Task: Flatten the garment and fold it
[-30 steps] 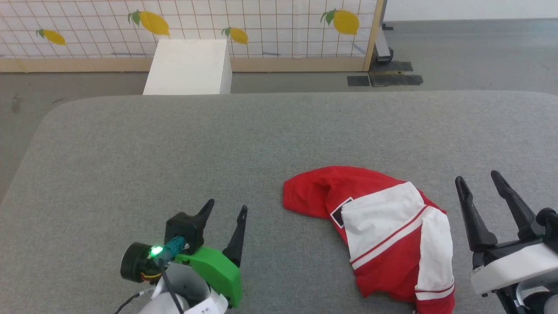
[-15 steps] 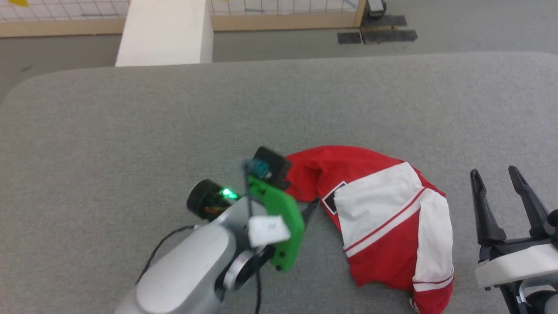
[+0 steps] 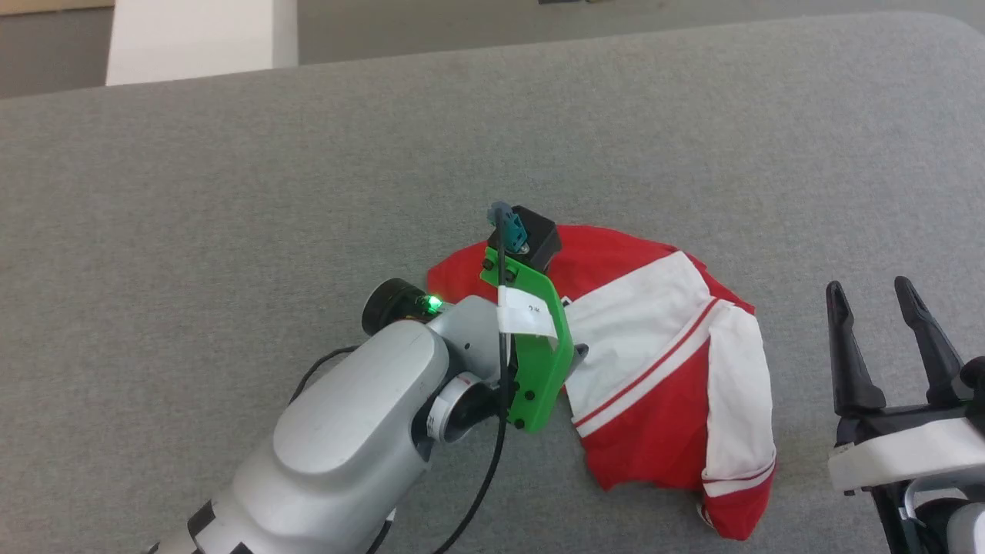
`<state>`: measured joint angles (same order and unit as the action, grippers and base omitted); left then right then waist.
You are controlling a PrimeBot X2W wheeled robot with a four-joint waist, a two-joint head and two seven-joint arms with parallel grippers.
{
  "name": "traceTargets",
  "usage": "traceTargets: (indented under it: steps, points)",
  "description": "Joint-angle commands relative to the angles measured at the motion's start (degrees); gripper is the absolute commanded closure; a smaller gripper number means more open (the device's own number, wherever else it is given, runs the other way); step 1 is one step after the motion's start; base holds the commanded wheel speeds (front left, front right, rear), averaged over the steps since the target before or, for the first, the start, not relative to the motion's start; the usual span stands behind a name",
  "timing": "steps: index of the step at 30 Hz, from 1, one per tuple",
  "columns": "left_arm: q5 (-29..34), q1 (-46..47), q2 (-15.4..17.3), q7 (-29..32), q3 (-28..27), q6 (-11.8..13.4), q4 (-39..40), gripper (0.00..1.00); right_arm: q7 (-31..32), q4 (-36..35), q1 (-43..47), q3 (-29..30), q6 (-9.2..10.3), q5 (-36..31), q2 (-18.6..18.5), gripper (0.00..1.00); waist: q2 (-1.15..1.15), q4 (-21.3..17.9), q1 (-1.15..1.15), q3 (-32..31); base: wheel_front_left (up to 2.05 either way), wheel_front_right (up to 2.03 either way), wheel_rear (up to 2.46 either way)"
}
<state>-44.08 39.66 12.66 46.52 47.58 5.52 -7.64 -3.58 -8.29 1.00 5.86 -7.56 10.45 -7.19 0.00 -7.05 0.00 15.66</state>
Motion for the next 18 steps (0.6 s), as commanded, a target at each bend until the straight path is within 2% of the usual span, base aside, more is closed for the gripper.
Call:
traceTargets:
  steps: [1,10,11,12,13,18]
  points:
    - [-0.12,1.17,-0.19,0.22,0.15,-0.21,-0.36,0.00,-0.51,0.23,-1.42,0.02,0.08,-0.55,0.42,0.00,0.00,-1.14,0.00,1.31,0.00,0.00,0.00]
    - [0.11,1.57,-0.21,-0.06,0.49,-0.21,-1.44,0.00,-1.45,1.48,-2.48,0.03,0.08,-1.35,1.60,0.00,0.00,-2.05,0.00,3.62,0.00,0.00,0.00]
    - [-0.08,1.50,-0.19,0.02,0.61,-0.48,-1.49,0.57,-1.61,1.63,-2.57,0.00,0.08,-1.47,1.74,0.00,0.00,-2.07,0.00,3.92,0.00,0.00,0.00]
    - [-0.20,1.45,-0.19,-0.03,0.62,-0.62,-1.49,0.89,-1.68,1.71,-2.62,-0.02,0.08,-1.52,1.79,0.00,0.00,-2.07,0.00,4.01,0.00,0.00,0.00]
    - [-0.35,1.34,-0.22,-0.38,0.44,-0.66,-1.44,1.00,-1.76,1.83,-2.69,-0.02,0.08,-1.61,1.88,0.00,0.00,-2.06,0.00,4.13,0.00,0.00,0.00]
    - [-0.75,0.27,0.14,-2.30,-0.07,-1.02,-1.43,1.00,-1.59,3.09,-2.47,0.41,0.08,-2.28,2.04,0.00,0.00,-0.77,0.00,2.31,0.00,0.00,0.00]
